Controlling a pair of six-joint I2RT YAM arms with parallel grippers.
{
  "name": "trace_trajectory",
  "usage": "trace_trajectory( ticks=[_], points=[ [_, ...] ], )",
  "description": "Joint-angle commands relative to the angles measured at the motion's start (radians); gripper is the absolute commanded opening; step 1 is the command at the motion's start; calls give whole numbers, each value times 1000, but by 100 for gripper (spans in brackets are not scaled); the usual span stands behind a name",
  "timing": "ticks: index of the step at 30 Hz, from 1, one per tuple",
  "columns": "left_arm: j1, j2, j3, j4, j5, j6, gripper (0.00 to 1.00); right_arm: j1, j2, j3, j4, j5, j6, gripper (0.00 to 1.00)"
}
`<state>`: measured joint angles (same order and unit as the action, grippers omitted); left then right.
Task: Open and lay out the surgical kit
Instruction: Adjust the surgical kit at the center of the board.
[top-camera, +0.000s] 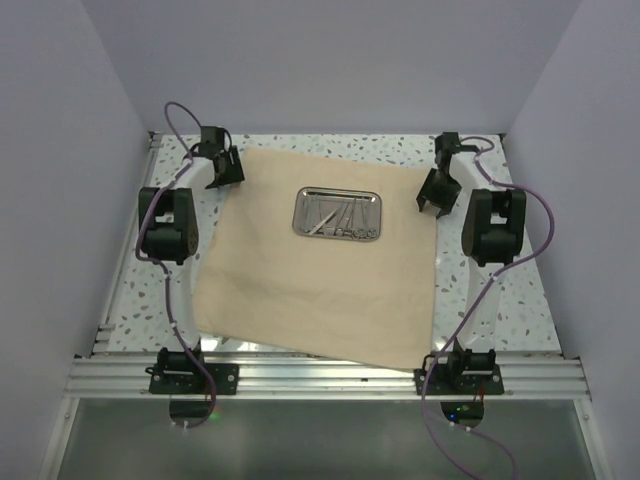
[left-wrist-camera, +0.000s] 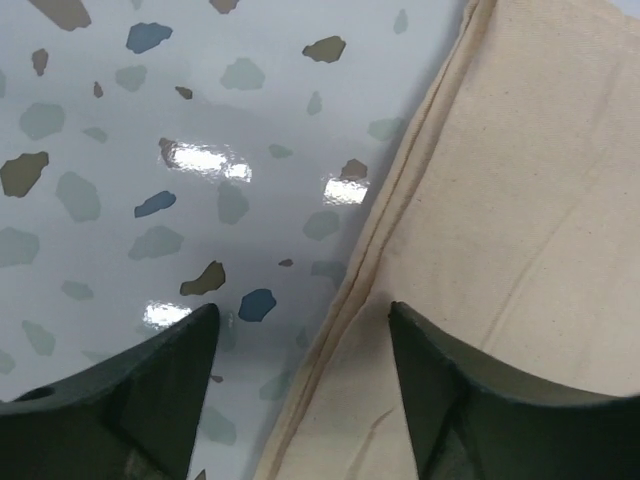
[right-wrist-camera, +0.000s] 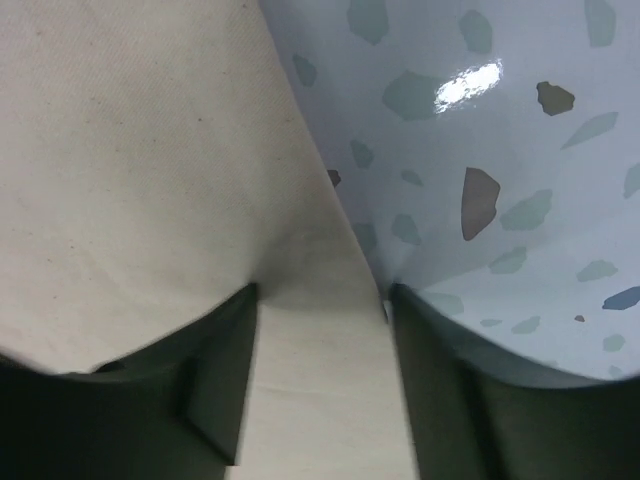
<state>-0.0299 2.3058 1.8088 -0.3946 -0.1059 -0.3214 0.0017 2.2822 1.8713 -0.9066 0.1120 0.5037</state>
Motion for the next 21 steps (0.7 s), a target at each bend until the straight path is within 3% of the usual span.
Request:
trace_trajectory(
  ticks=[1, 3, 4, 5, 6, 7, 15, 21],
  points=[
    [-8, 34, -5, 11, 74, -10, 68, 1, 29, -35, 80, -17, 19, 48],
    [-14, 32, -14, 17, 89, -11, 57, 0, 43, -56, 121, -61, 33, 30],
    [-18, 29, -20, 19, 94, -11, 40, 1, 52, -57, 141, -81, 44, 11],
    [-21, 29, -22, 22, 95, -15, 29, 1, 60, -49, 146, -109, 51, 0],
    [-22, 29, -19, 20, 97, -19, 18, 1, 78, -41, 149, -130, 58, 0],
    [-22, 33, -8, 20, 97, -21, 0, 0, 86, -34, 155, -147, 65, 0],
    [10, 56, 196, -61, -35, -45, 0, 29, 223, 329, 107, -178, 93, 0],
    [67, 35, 225, -52, -95, -84, 0, 29, 323, 572, 70, -192, 111, 0]
  ],
)
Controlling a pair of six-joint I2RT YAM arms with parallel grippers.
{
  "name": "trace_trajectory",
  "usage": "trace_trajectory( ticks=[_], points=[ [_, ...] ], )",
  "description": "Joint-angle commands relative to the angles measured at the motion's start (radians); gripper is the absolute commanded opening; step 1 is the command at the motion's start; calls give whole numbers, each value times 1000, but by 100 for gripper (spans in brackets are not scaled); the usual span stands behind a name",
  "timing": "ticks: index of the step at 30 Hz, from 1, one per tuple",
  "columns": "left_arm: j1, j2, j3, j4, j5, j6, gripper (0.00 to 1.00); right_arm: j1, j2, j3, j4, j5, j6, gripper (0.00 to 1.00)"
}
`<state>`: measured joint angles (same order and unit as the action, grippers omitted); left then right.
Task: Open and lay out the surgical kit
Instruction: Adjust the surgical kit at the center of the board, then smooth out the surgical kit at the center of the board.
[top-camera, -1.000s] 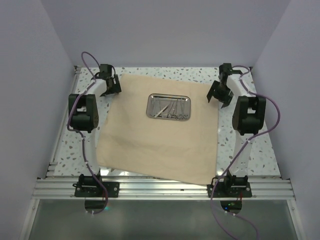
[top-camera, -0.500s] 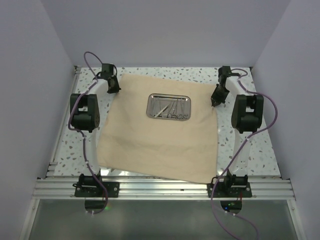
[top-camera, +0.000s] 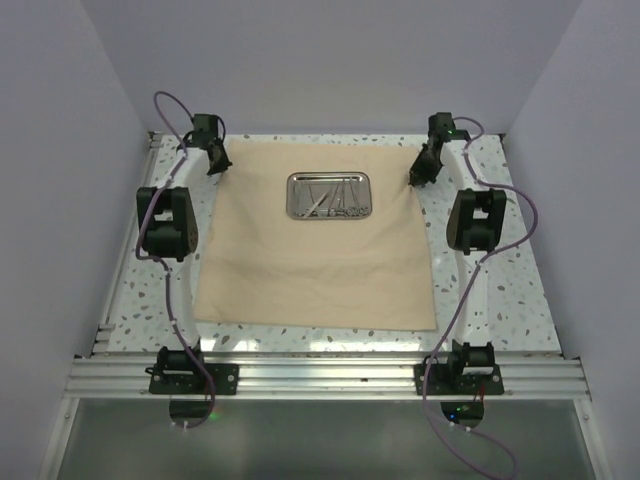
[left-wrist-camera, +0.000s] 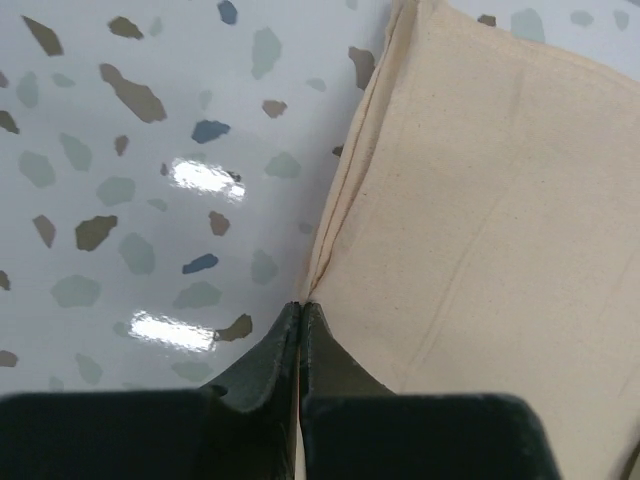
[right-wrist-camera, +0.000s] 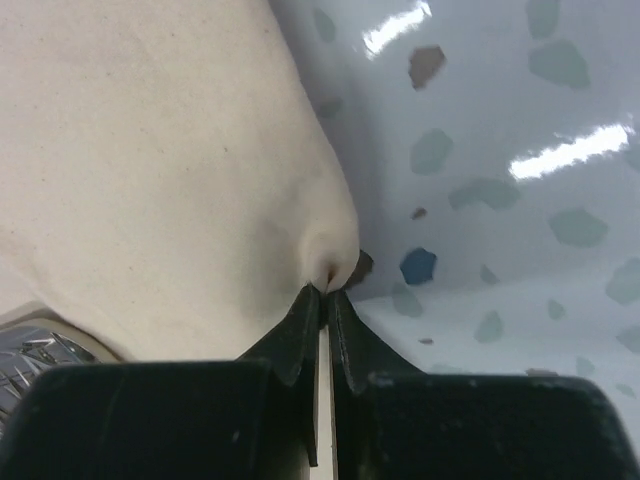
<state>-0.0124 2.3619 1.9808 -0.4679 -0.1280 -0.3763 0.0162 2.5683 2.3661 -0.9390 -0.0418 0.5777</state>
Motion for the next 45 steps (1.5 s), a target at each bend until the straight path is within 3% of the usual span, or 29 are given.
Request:
trace_trajectory(
  ticks=[1, 3, 4, 5, 6, 7, 8, 9, 11, 18, 20, 21, 23, 24, 26, 27, 30, 32, 38, 45],
  points=[
    [52, -21, 53, 25, -70, -27, 0, 13, 30, 71, 124, -38, 39, 0],
    [54, -27, 46, 25, -55, -18, 0, 13, 7, 27, 141, -40, 39, 0],
    [54, -35, 38, 28, -44, -13, 10, 13, -5, 6, 147, -38, 37, 0],
    [52, -42, 27, 38, -35, -9, 24, 13, -17, -45, 152, -40, 39, 9],
    [52, -55, -5, 47, -16, 0, 62, 13, -51, -74, 155, -36, 37, 26],
    [54, -82, -23, 57, -13, 4, 80, 13, -74, -108, 167, -33, 30, 55],
    [52, -99, -39, 67, -13, 5, 89, 14, -98, -184, 175, -14, 28, 69],
    [54, -128, -60, 68, -21, 5, 98, 14, -164, -229, 192, -4, 24, 94],
    [54, -160, -82, 69, -27, 8, 100, 14, -230, -344, 238, 11, 1, 97],
    [42, -399, -258, 98, -42, -33, 95, 16, -494, -519, 256, 57, -50, 97],
    [20, -452, -308, 106, -32, -38, 93, 19, -596, -609, 278, 45, -29, 93],
    [17, -504, -365, 109, -19, -38, 89, 25, -634, -651, 299, 1, -21, 81],
    [-50, -553, -437, 132, 4, -36, 68, 57, -731, -781, 362, -68, 8, 52],
    [-70, -599, -514, 141, 40, -35, 49, 73, -758, -824, 383, -91, 31, 24],
    [-133, -639, -594, 173, 68, -44, 36, 114, -799, -931, 449, -164, 57, 4],
    [-153, -677, -679, 192, 123, -67, 27, 166, -818, -959, 466, -185, 71, 0],
    [-219, -745, -842, 279, 241, -153, 7, 275, -821, -1057, 564, -277, 134, 0],
    [-276, -765, -917, 314, 251, -188, 0, 345, -809, -1106, 608, -297, 174, 0],
    [-362, -756, -958, 310, 252, -231, 0, 447, -749, -1165, 644, -293, 198, 0],
    [-411, -786, -1008, 299, 254, -251, 0, 462, -749, -1246, 629, -257, 186, 0]
  ],
)
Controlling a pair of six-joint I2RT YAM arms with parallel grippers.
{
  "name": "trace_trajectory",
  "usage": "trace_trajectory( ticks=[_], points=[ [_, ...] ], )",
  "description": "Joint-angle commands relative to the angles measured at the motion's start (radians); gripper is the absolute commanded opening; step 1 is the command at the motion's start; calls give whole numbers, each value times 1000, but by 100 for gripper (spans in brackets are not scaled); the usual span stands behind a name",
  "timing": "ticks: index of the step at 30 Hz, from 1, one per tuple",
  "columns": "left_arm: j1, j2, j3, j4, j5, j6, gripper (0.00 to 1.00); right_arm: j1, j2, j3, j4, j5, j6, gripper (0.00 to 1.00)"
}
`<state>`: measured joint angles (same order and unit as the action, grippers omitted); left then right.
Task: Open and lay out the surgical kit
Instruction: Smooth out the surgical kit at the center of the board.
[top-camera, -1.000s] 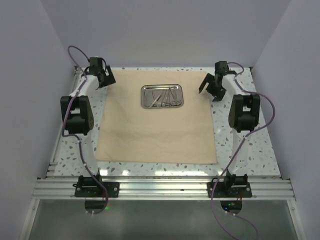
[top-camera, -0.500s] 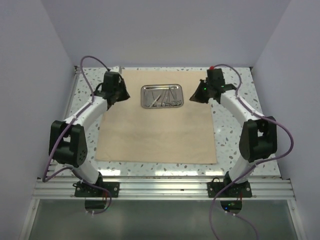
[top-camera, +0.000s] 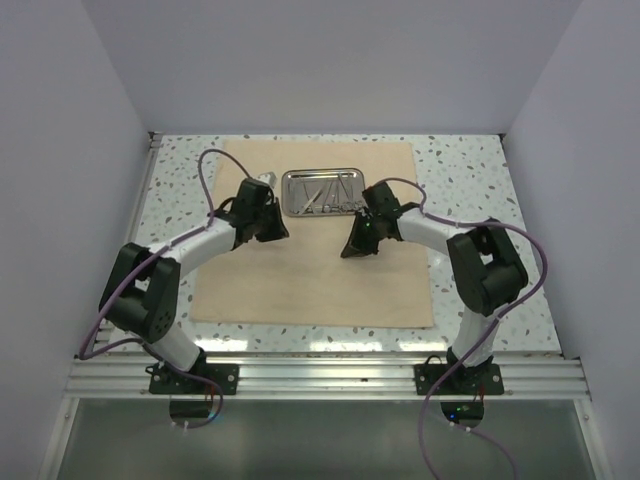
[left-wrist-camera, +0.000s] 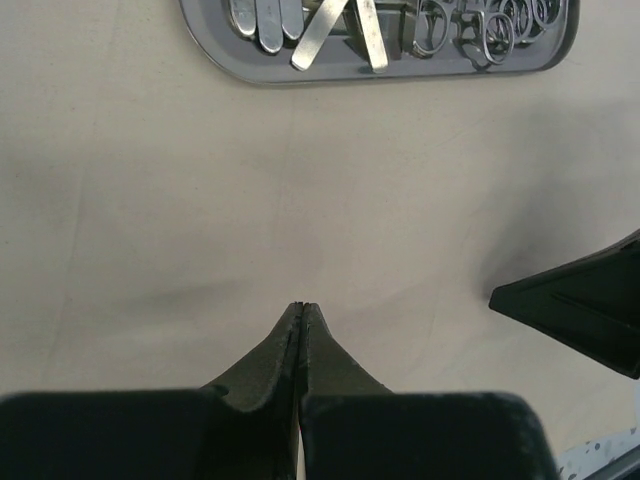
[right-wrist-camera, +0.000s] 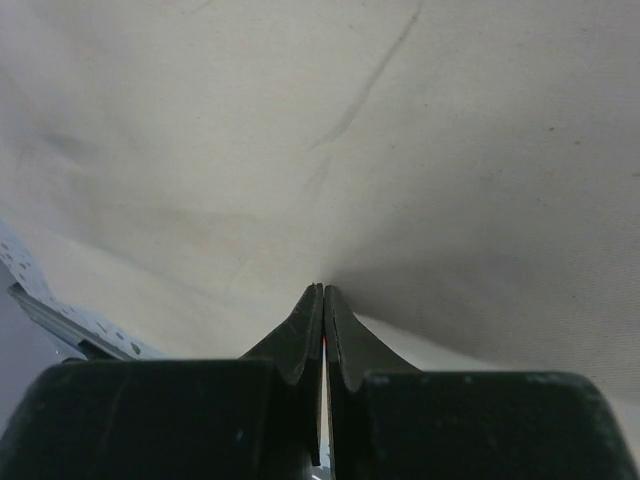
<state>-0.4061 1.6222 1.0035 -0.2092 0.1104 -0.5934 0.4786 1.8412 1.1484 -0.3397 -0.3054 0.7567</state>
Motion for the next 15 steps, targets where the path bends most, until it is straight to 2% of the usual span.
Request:
trace_trajectory(
  ticks=[1, 10, 15],
  points=[
    [-26, -53, -42, 44, 18, -39, 0, 2, -25, -41, 25, 15, 3, 0],
    [-54, -171, -207, 36, 2, -52, 0, 2, -112, -190, -8, 74, -31, 0],
    [-54, -229, -263, -22, -63, -52, 0, 0, -157, -225, -67, 129, -59, 0]
  ],
)
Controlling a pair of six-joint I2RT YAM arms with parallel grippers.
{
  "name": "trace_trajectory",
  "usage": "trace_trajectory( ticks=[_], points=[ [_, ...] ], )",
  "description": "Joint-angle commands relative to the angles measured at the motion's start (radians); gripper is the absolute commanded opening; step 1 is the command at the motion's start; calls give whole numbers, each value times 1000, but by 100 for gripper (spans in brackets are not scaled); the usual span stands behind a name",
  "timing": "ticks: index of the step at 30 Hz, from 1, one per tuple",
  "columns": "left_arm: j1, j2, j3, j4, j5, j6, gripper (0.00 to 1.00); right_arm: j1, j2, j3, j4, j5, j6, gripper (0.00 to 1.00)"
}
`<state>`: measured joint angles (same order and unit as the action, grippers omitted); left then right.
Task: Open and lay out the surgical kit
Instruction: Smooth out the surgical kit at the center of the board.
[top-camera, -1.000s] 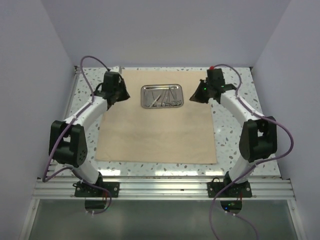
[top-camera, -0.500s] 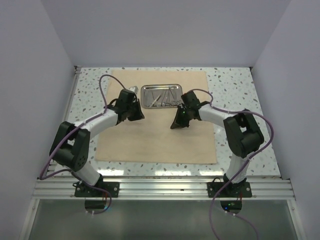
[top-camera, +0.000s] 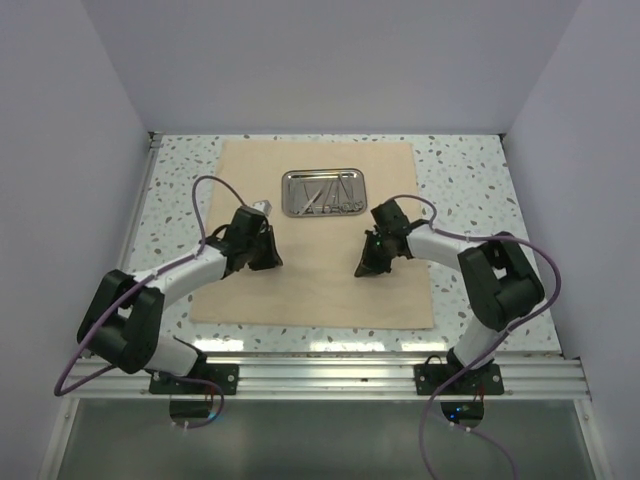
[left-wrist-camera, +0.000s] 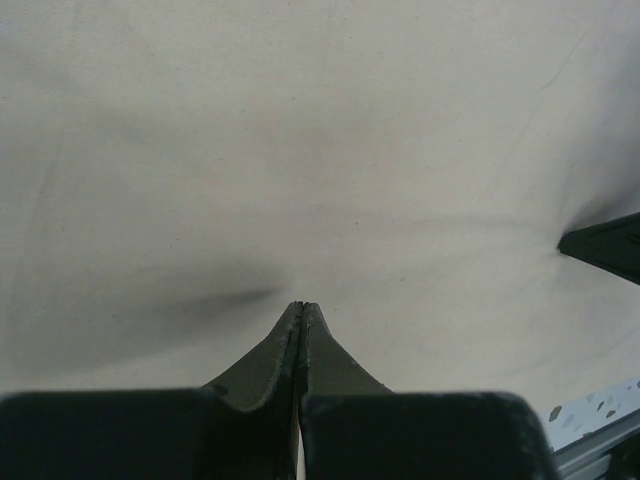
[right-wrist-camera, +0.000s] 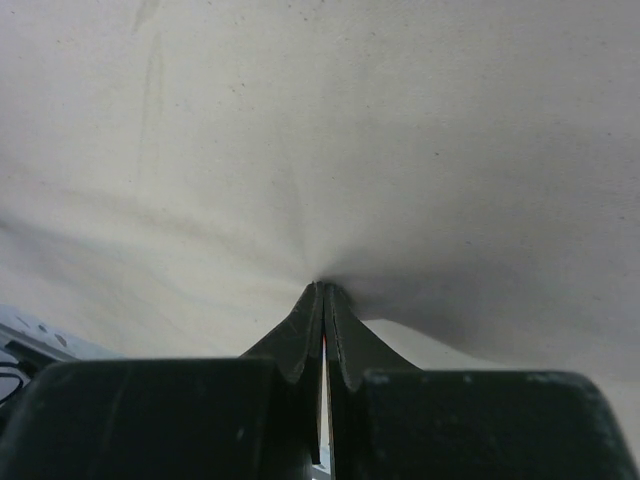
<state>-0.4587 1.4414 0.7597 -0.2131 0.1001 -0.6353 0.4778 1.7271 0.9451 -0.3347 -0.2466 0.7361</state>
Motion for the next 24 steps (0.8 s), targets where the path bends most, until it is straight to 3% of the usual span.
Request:
trace_trajectory(
  ticks=[1, 9, 17, 24],
  points=[
    [-1, -52, -20, -35, -69, -10, 0, 2, -55, -28, -87, 76, -47, 0],
    [8, -38, -68, -154, -260, -53, 0, -13, -149, -39, -176, 147, -105, 0],
    [35, 31, -77, -229, -273, -75, 0, -30, -293, 50, -322, 204, -167, 0],
    [35, -67, -138, -339, -247, -133, 0, -42, -380, 142, -402, 245, -188, 0]
  ],
)
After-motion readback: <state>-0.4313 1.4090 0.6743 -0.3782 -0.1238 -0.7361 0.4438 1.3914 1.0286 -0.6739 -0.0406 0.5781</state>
